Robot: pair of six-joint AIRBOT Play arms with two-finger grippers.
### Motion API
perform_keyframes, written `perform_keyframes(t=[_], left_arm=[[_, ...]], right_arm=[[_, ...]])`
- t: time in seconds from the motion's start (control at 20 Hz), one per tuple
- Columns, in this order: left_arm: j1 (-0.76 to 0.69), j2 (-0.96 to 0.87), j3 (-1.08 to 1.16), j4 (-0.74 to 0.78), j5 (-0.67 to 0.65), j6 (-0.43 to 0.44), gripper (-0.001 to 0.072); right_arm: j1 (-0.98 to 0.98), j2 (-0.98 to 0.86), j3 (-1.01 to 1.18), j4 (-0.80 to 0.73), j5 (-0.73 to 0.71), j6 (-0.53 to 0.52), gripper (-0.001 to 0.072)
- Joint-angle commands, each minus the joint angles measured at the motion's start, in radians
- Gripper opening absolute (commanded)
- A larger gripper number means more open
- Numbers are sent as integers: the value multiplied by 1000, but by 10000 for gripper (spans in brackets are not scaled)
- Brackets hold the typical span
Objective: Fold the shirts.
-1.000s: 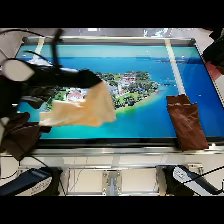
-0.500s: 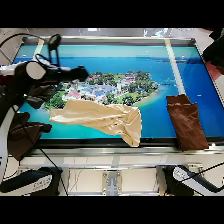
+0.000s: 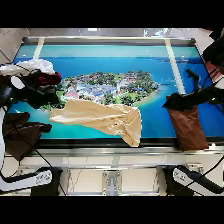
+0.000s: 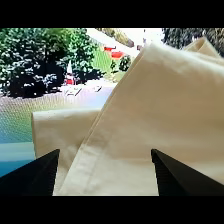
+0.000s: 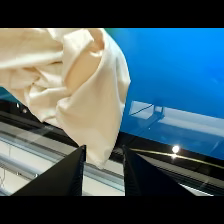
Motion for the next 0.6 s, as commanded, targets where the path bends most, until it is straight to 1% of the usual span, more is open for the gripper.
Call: perform_keyframes(t=[0.0, 0.1, 0.25, 0.45, 0.55], left_arm=[[19, -61, -17, 4, -37, 163, 631], [19, -107, -17, 4, -86, 163, 630], [19, -167, -17, 3, -149, 203, 630], [15, -202, -17, 3, -157, 207, 625], [15, -201, -17, -6, -158, 207, 488]], right_arm=[[95, 0, -148, -16, -68, -13, 280], [121, 0, -152, -21, -68, -13, 281], [123, 0, -152, -25, -69, -13, 280], [124, 0, -152, -30, -70, -12, 280], [124, 0, -152, -29, -79, -12, 278]])
